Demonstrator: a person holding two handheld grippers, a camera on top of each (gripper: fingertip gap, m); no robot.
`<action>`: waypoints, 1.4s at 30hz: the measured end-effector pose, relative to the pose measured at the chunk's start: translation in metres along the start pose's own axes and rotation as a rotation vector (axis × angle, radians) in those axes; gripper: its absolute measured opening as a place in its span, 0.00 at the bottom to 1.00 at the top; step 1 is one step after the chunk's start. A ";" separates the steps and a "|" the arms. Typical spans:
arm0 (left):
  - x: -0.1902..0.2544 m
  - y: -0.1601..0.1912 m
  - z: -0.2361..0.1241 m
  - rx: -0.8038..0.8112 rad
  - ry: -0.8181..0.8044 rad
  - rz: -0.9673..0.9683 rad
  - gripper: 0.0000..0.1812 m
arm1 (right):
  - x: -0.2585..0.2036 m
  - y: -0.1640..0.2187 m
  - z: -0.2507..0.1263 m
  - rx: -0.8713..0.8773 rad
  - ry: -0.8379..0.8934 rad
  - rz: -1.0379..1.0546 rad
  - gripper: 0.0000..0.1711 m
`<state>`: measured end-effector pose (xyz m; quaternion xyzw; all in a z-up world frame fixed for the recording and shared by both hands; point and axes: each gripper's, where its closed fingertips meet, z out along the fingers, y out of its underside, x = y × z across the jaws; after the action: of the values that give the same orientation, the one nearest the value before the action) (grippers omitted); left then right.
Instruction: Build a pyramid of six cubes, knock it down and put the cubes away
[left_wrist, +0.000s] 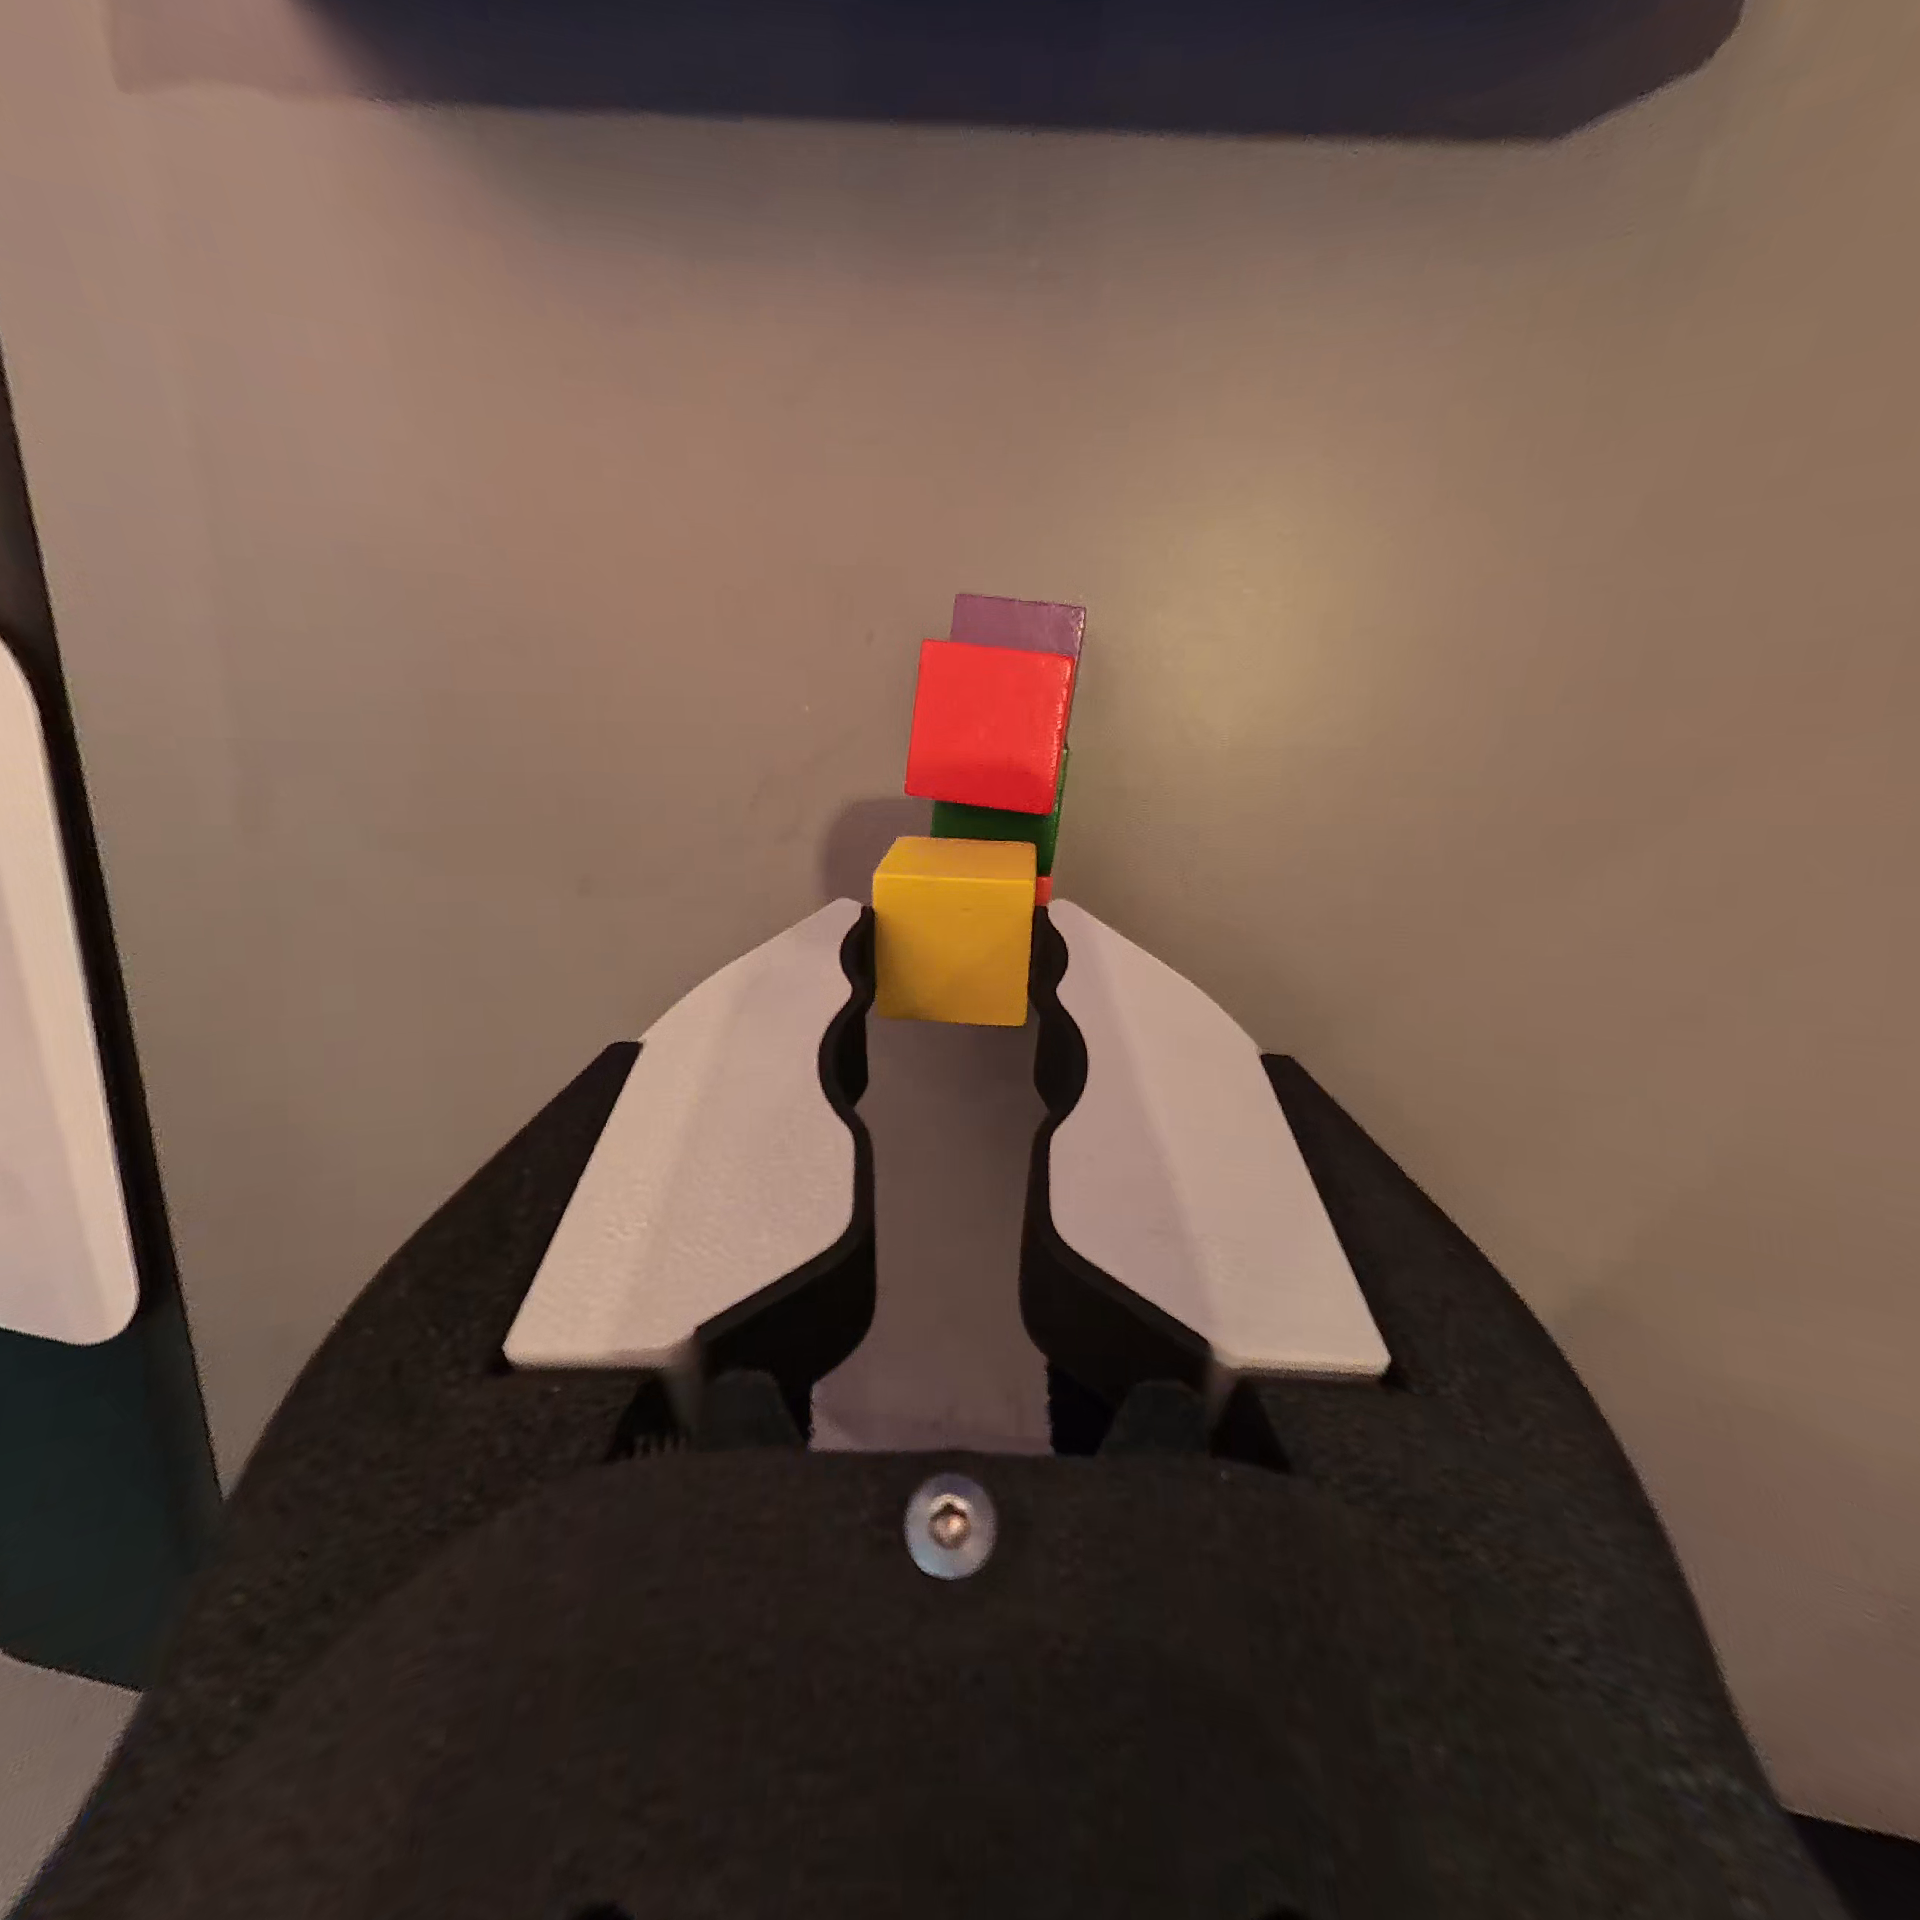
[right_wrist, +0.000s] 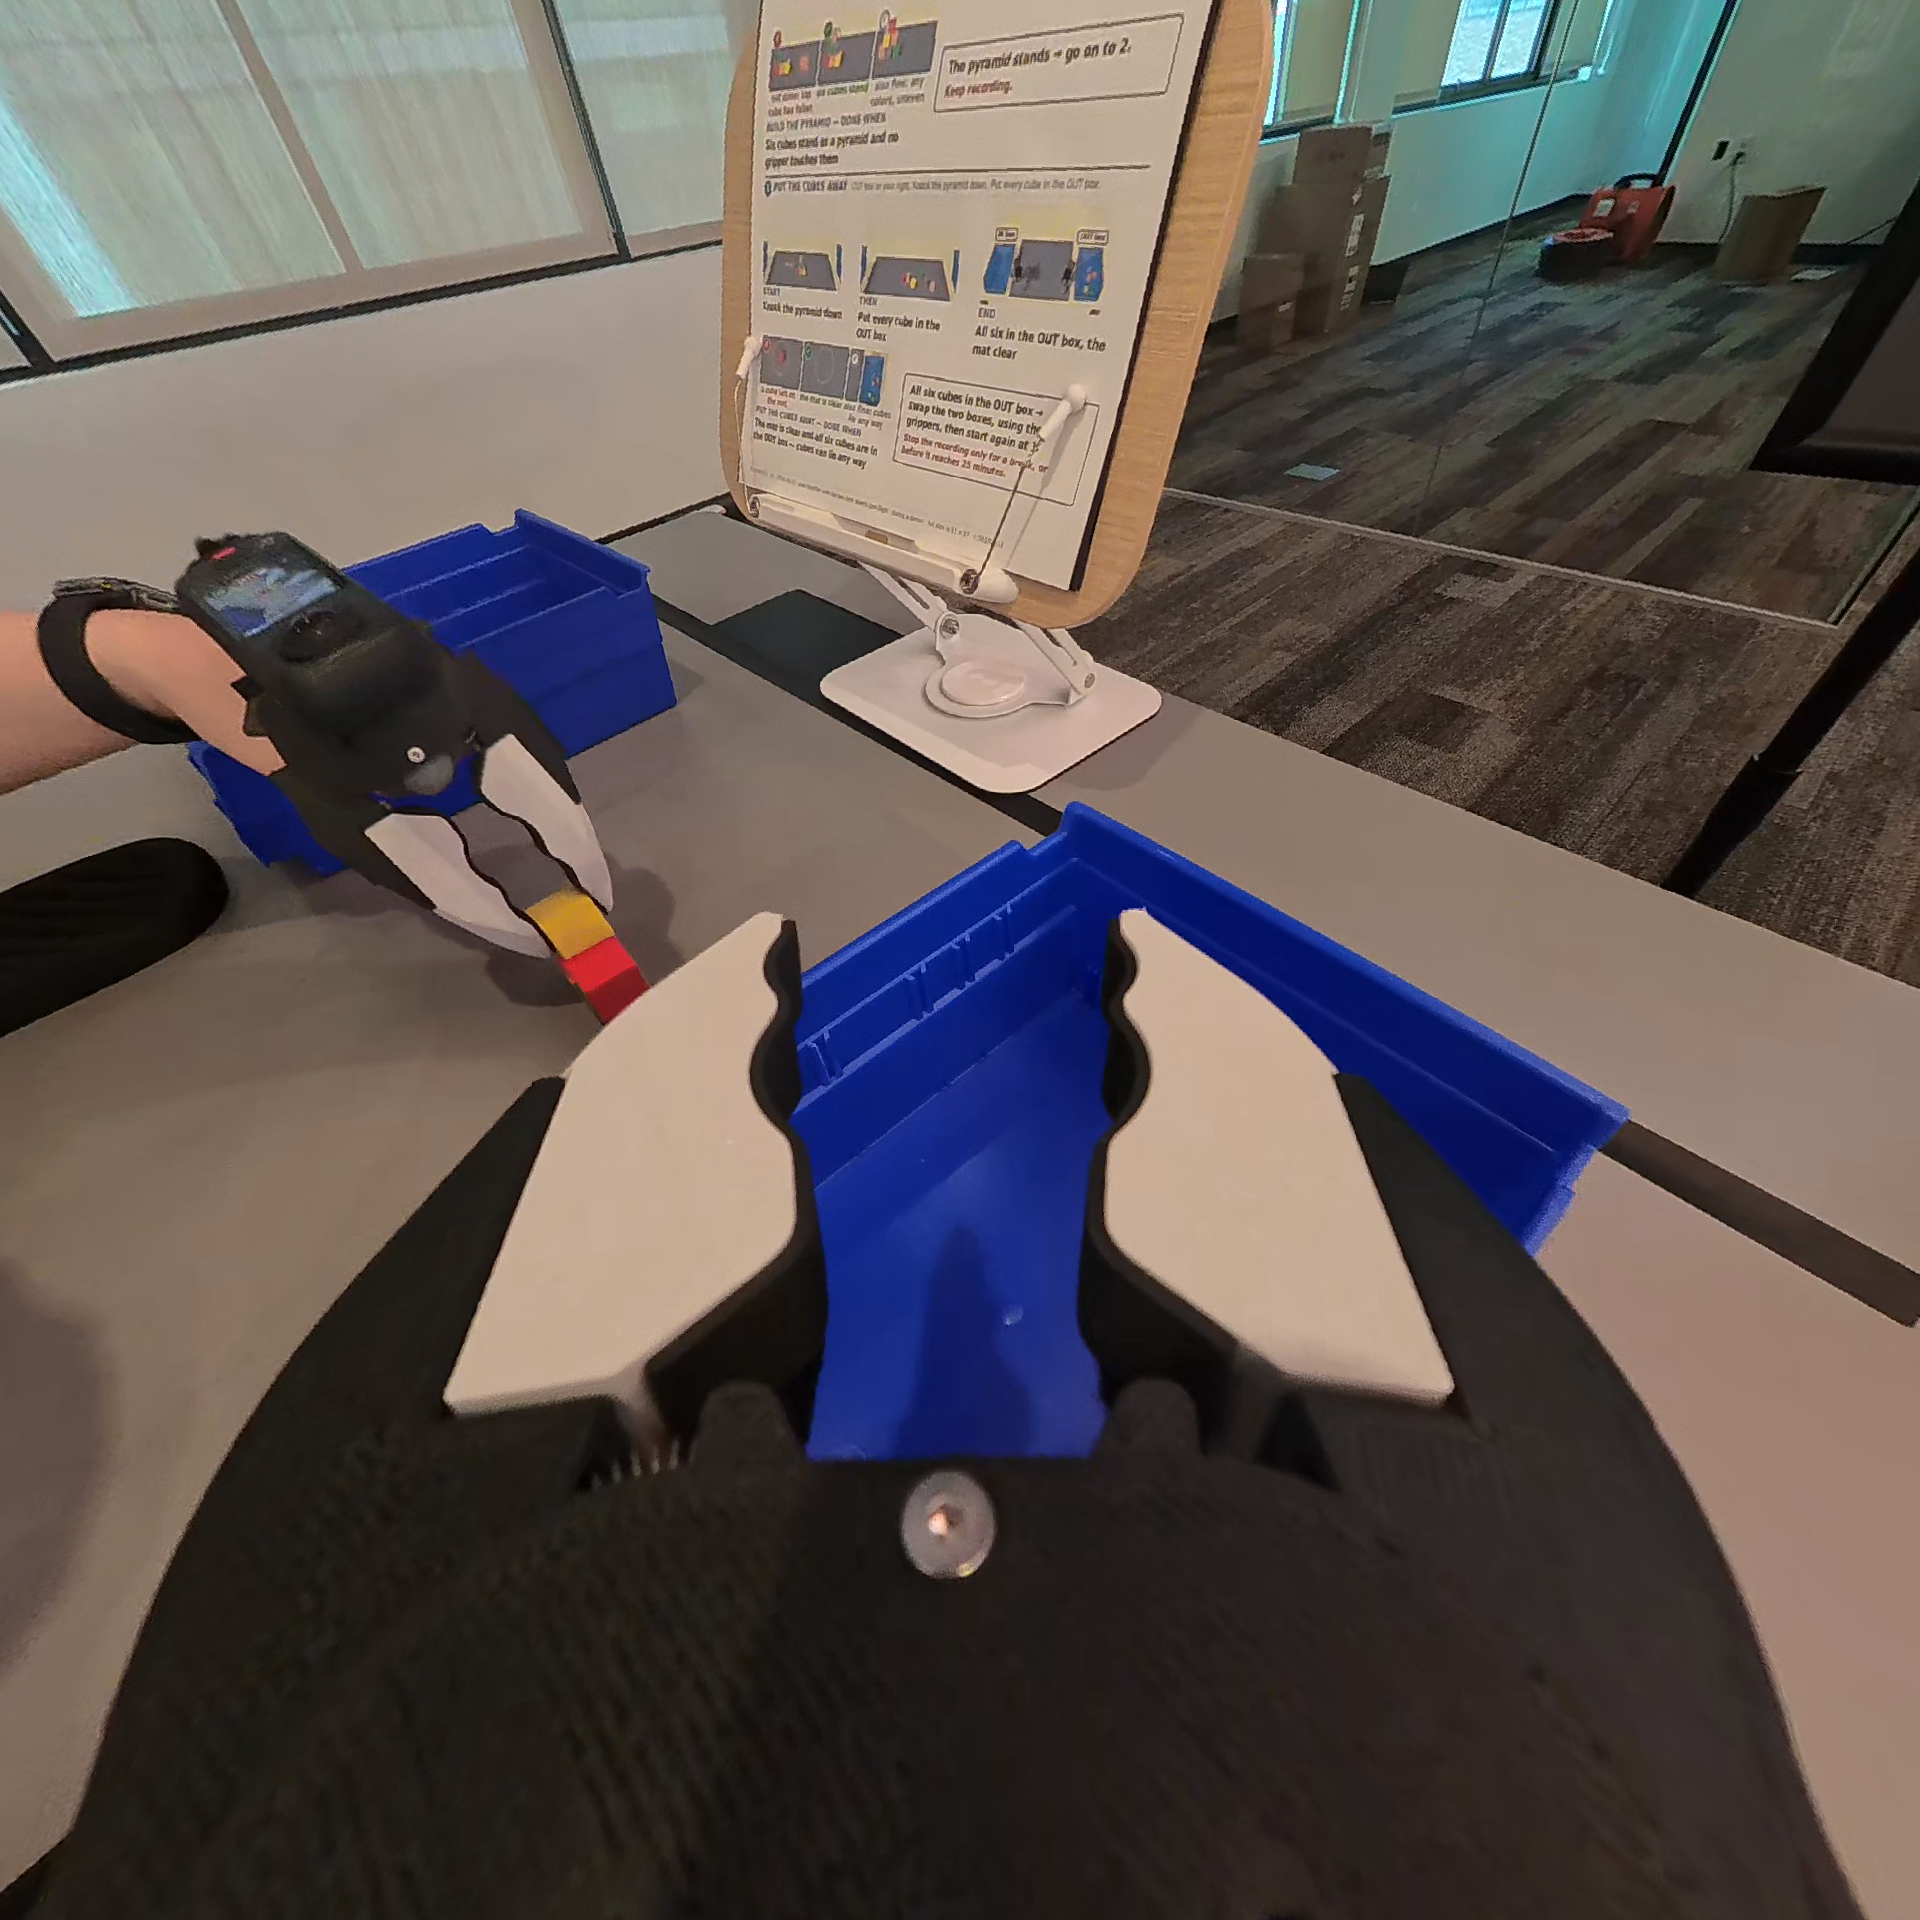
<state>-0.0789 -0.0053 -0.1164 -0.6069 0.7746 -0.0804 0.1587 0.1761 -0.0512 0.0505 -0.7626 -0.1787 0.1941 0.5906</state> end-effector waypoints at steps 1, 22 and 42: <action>0.000 0.000 0.001 -0.003 0.002 0.005 0.16 | 0.001 -0.001 -0.001 0.004 0.001 0.000 0.33; 0.002 0.000 0.013 -0.070 0.021 0.031 0.16 | 0.004 0.001 -0.005 0.010 -0.003 0.015 0.33; -0.002 -0.004 -0.002 -0.066 0.011 0.002 0.24 | 0.007 0.006 -0.007 0.001 0.000 0.027 0.33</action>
<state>-0.0758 -0.0042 -0.1127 -0.6106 0.7783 -0.0579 0.1343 0.1861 -0.0545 0.0459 -0.7648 -0.1682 0.2021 0.5881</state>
